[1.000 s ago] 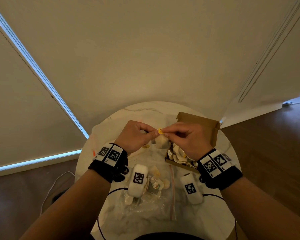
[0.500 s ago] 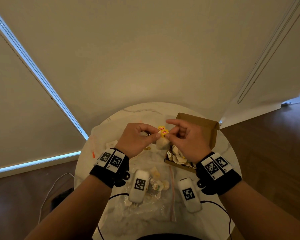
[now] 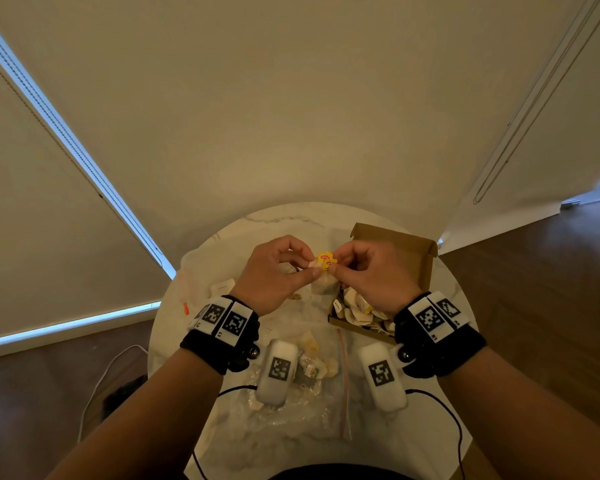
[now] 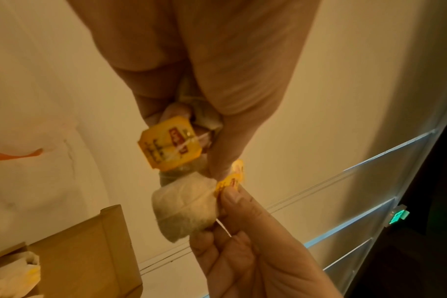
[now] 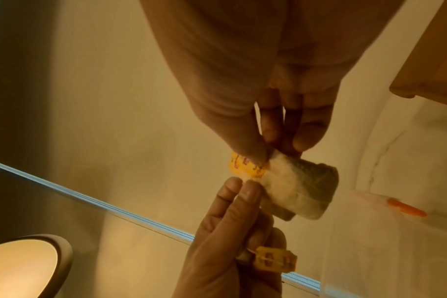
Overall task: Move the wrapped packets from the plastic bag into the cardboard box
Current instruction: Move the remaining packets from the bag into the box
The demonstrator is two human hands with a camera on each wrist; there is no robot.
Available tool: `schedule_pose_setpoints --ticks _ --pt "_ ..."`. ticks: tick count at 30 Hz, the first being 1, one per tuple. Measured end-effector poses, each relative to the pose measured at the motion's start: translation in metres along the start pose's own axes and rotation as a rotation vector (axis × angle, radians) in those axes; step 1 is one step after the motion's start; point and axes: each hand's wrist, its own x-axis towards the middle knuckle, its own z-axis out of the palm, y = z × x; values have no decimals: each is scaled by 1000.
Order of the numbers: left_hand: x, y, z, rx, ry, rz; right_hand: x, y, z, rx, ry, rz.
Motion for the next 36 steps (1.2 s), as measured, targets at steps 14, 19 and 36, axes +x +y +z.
schedule_pose_setpoints --ticks 14,19,36 --pt "10 -17 22 8 0 -227 31 47 -47 -327 -60 49" --pt "7 -27 22 -217 -98 -383 39 104 -72 -562 -41 220" --pt "4 -61 13 -42 -12 -400 68 173 1 -844 -256 212"
